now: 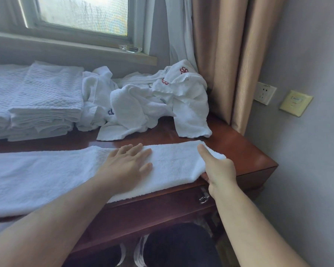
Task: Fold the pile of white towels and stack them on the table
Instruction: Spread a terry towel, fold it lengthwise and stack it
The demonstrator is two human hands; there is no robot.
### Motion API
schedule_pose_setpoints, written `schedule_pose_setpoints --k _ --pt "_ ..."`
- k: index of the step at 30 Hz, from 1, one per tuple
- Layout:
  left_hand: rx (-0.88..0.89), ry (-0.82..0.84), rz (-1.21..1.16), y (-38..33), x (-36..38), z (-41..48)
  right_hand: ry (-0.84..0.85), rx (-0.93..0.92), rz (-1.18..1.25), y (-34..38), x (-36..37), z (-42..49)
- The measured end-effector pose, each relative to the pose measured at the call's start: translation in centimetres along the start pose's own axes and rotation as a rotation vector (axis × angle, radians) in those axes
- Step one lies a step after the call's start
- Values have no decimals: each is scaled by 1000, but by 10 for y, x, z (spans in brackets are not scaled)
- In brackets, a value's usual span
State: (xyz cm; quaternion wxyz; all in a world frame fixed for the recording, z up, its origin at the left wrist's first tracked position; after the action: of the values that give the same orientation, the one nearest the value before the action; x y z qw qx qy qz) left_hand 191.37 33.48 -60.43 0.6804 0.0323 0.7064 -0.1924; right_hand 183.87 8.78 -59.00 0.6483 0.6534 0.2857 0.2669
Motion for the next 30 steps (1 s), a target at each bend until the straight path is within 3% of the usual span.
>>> schedule_pose_setpoints --k 5,8,11,13,16,18,24,28,30 --pt "14 -37 -59 1 -2 -1 14 -47 -121 1 4 0" --pt "8 -147 -274 5 -12 -1 60 -386 -507 19 17 -14" --pt "-79 -228 -712 16 -31 2 133 -742 -652 38 45 -42" --pt "-267 -116 -1030 31 -45 6 221 -950 -703 50 72 -61" --pt "-442 283 -1257 57 -65 5 361 -1177 -753 67 117 -98" --pt "-461 378 -1232 80 -85 -4 422 -1284 -744 77 144 -126" --pt "-670 163 -994 173 -137 -53 621 -1448 -626 85 214 -188" --pt "-749 54 -957 237 -157 -97 825 -1384 -910 63 256 -208" --pt "-817 -32 -902 267 -161 -118 887 -1393 -905 57 270 -225"
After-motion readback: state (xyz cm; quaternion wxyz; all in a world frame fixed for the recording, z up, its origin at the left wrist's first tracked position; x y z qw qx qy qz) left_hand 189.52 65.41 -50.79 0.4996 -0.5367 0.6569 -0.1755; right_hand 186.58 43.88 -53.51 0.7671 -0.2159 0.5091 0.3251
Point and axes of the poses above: each hand's wrist, its own z-axis towards the middle knuckle, its own x-axis out of the palm, y = z × x, the point moved 5 cm from there along z, towards the middle knuckle, and after that the axes turned 10 degrees about -x, right-handed, at the moved point
